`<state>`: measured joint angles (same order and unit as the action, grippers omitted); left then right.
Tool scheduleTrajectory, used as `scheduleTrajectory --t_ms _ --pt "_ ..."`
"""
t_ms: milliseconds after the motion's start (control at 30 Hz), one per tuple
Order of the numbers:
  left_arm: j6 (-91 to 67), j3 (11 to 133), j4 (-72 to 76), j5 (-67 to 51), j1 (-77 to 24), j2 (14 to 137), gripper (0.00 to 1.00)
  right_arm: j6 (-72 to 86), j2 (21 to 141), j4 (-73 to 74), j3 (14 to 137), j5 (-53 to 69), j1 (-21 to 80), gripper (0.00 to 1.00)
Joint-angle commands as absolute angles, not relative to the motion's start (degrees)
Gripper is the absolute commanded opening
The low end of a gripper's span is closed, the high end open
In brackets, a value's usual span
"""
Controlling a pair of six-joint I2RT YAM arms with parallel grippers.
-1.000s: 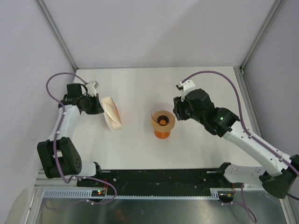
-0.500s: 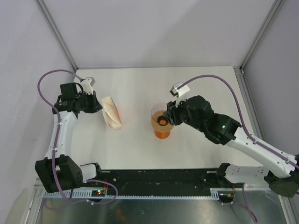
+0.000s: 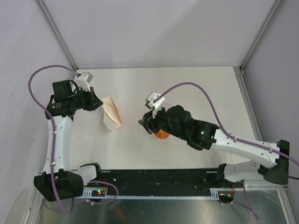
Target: Place the coffee filter in the dripper
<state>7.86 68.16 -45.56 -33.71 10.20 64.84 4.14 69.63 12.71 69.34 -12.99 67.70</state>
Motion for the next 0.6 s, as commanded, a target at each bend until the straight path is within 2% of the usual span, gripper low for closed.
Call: scheduleTrajectory --t_ms 0,267,300,400,567 --pt "10.59 72.42 -48.11 -39.63 8.42 62.26 0.00 1.13 71.30 3.23 69.76 -12.51 68.70 0.49" --pt "11.82 71.69 -48.88 -29.92 3.62 62.65 0.02 0.83 72.07 3.90 69.79 -13.12 68.60 0.53" --pt "11.80 70.65 -48.96 -27.88 3.79 63.01 0.06 0.99 72.25 4.45 69.79 -13.11 68.62 0.54" --pt "13.82 67.83 -49.33 -25.64 5.47 63.55 0.34 1.36 72.94 6.25 69.79 -13.10 68.62 0.55" --pt "29.24 61.02 -53.17 -28.93 4.80 65.15 0.69 1.52 74.38 8.59 69.79 -13.51 68.67 0.56"
